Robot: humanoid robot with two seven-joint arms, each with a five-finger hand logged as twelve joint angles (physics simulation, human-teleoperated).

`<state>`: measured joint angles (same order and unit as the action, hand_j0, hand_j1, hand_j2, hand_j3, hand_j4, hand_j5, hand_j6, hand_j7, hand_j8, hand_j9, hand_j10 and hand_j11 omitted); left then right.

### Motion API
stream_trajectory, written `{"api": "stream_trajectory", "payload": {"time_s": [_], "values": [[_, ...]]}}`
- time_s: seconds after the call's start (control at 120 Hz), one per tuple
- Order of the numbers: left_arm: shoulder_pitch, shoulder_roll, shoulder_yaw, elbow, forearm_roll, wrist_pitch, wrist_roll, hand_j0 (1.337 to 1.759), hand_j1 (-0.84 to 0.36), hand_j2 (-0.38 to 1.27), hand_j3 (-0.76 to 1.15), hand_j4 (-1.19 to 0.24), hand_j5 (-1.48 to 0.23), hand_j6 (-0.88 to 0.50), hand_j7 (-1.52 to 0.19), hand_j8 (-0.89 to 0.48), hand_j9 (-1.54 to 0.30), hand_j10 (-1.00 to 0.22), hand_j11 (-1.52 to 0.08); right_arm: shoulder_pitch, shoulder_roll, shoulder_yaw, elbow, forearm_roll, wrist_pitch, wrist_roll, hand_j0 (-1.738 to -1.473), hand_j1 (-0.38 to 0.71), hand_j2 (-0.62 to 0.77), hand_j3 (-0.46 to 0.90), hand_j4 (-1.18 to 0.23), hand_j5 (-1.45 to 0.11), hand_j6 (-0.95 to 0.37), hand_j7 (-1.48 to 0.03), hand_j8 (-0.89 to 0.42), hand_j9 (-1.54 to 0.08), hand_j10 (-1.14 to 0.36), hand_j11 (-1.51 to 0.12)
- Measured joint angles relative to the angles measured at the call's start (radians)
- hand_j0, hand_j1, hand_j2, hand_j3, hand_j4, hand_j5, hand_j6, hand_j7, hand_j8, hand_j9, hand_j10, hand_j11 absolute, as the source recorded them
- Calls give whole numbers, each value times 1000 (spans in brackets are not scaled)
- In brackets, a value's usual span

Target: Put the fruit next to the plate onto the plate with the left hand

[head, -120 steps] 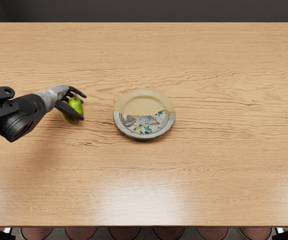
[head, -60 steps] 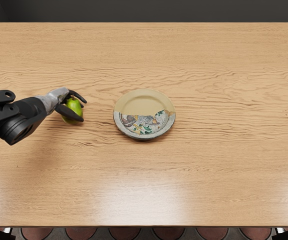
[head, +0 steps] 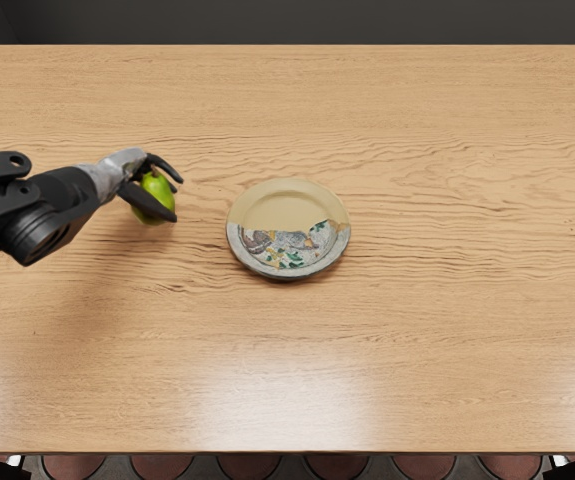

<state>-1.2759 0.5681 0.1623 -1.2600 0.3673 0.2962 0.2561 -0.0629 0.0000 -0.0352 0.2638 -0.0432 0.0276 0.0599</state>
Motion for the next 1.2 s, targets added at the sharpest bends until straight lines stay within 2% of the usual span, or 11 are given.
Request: {"api": "stream_trajectory", "payload": {"time_s": [0.425,1.2], "values": [[-80,-93,-3,-4,-4,-8,1,1652,-190,78,0,-613,-826,-557,-829,-392,-831,-418,-821,0,0,0,0,0,0,0,-1658,-325,-4,0,-20,-26,-20,-26,-20,-26,-20,-26],[-103,-225,-38,-23,-6,-49,1,1652,-194,74,0,-620,-839,-549,-840,-379,-847,-409,-832,0,0,0,0,0,0,0,-1658,-324,-4,0,-20,-26,-20,-26,-20,-26,-20,-26]]}}
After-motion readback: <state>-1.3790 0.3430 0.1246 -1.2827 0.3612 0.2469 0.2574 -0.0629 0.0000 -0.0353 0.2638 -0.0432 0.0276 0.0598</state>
